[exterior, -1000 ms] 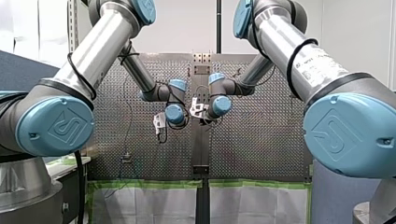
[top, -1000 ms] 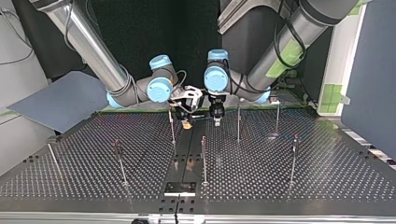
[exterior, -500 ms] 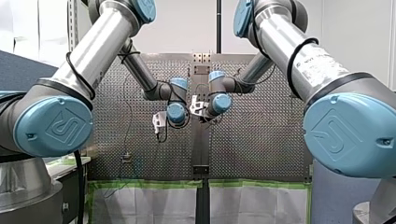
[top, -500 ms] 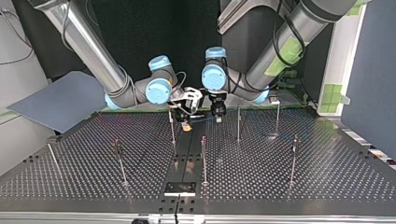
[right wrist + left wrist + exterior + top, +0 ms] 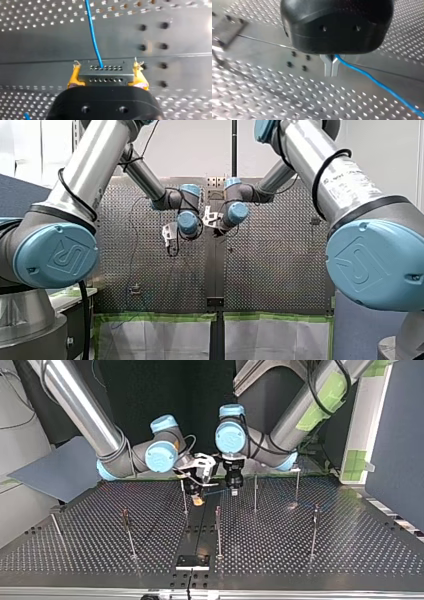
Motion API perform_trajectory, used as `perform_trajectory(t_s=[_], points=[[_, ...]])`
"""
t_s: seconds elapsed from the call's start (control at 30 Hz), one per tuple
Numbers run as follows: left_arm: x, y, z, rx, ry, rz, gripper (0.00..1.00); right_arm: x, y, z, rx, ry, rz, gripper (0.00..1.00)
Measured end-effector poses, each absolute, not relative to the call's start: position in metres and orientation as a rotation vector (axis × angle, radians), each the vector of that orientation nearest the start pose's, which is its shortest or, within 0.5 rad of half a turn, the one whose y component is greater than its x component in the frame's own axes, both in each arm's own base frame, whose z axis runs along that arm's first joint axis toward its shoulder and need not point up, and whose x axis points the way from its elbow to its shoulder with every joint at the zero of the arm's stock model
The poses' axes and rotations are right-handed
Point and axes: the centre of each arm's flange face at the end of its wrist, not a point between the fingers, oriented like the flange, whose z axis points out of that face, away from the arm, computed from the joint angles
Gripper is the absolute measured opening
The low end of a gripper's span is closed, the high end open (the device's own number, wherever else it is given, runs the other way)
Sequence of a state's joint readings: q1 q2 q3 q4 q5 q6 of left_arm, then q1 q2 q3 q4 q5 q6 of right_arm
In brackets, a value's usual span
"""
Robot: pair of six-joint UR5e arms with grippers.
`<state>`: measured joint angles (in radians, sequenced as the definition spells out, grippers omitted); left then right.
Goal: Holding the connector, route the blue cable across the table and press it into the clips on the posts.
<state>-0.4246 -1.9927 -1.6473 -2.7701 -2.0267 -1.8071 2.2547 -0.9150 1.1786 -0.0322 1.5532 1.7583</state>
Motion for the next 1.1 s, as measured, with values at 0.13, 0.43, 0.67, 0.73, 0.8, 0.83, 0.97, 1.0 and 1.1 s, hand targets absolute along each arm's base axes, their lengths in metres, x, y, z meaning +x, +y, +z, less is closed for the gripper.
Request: perform_trajectory(t_s=[0.13,0.43,0.67,0.73,0.8,0.83,0.97,1.0,1.1], points=[[0.496,-0.324,0.270,-0.183,1.657,-0.119,0.00,0.551,-0.462,0.300,-2.442,1.429,-2.165,0.00],[0.474,-0.320,0.315,-0.179,1.613,-0.139,0.00,0.536,-0.441,0.329,-2.438,1.422,-2.174,0.00],[0.459,-0.318,0.354,-0.186,1.555,-0.169,0.00,0.528,-0.427,0.370,-2.396,1.390,-2.263,0.00],[0.456,-0.317,0.364,-0.190,1.539,-0.175,0.00,0.526,-0.423,0.383,-2.379,1.380,-2.293,0.00],[0.453,-0.315,0.374,-0.195,1.522,-0.182,0.00,0.523,-0.420,0.396,-2.362,1.371,-2.322,0.00],[0.451,-0.314,0.378,-0.198,1.515,-0.185,0.00,0.522,-0.418,0.401,-2.355,1.368,-2.334,0.00],[0.442,-0.309,0.400,-0.215,1.480,-0.193,0.00,0.515,-0.410,0.427,-2.320,1.349,-2.392,0.00],[0.441,-0.308,0.403,-0.217,1.473,-0.196,0.00,0.513,-0.408,0.434,-2.310,1.343,-2.410,0.00],[0.443,-0.308,0.407,-0.217,1.459,-0.206,0.00,0.507,-0.401,0.455,-2.281,1.327,-2.457,0.00]])
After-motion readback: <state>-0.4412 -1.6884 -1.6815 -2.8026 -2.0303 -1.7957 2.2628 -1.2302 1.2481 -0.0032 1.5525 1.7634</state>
